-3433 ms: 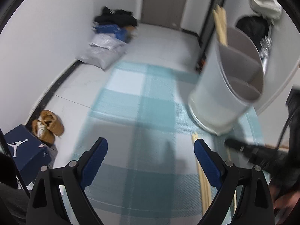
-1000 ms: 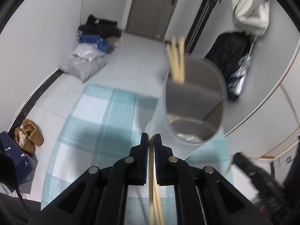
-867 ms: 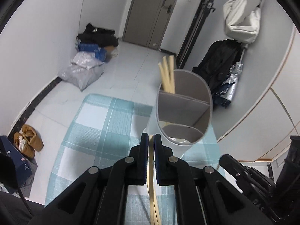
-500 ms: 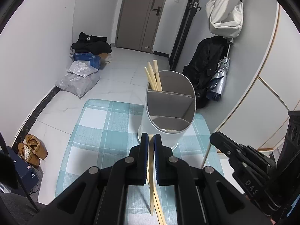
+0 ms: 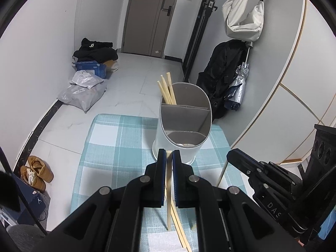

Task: Organize utensils
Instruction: 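Lift both held chopsticks and carry them above the white holder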

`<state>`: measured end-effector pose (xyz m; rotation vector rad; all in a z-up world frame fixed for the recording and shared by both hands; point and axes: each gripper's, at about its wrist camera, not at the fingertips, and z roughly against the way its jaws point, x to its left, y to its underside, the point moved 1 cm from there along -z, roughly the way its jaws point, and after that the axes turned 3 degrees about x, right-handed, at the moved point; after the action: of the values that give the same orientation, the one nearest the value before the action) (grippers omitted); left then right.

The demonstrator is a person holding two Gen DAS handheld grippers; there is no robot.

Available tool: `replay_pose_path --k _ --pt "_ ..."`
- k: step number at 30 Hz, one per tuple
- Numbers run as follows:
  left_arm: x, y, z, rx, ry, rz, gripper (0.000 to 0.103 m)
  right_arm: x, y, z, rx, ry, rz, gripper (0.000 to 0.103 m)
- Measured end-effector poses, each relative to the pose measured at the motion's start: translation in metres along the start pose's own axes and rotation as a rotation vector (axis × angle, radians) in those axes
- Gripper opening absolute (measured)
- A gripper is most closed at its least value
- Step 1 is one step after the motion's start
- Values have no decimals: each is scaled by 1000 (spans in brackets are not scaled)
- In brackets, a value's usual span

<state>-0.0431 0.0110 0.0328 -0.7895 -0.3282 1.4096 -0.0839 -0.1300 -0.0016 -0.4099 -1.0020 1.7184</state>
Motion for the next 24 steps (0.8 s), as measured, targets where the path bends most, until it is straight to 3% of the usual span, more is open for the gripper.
replay_pose_path --k 24 --pt "-14 -74 12 -11 138 -12 3 -13 -56 11 -54 -81 -23 2"
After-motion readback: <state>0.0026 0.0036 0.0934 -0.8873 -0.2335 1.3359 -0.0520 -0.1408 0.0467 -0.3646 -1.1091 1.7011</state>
